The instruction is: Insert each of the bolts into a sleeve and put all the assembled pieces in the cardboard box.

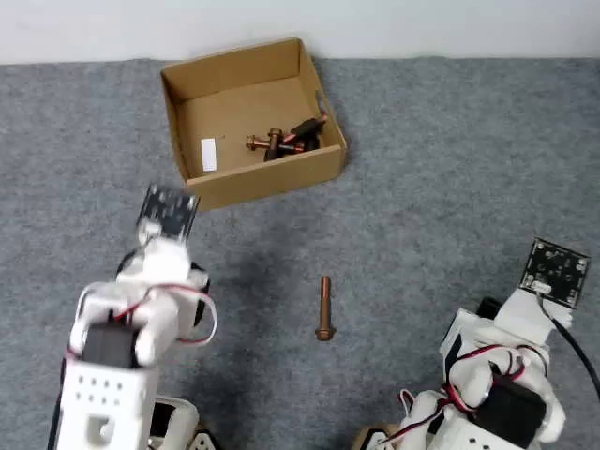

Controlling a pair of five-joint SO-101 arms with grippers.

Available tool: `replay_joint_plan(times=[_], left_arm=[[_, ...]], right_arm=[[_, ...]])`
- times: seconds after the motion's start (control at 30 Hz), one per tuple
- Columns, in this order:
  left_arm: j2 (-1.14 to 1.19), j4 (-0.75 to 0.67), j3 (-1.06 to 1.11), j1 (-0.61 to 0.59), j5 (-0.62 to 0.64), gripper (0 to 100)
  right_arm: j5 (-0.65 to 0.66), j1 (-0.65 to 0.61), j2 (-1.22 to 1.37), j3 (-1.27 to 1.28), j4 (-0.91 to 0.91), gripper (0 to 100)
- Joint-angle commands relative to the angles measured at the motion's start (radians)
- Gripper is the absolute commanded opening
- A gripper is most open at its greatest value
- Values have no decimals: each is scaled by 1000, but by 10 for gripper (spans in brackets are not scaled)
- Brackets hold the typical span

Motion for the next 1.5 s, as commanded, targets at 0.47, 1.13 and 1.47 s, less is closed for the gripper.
replay_joint_plan(times=[0.47, 1.13, 1.47], left_arm=[[753, 144, -561, 413, 356, 121], [1395, 324, -984, 563, 500, 250], [1597, 265, -992, 563, 500, 168]], right_arm=[[-55, 12, -306, 89, -38, 8], [-55, 12, -326, 95, -41, 8], [-55, 12, -326, 97, -41, 8]])
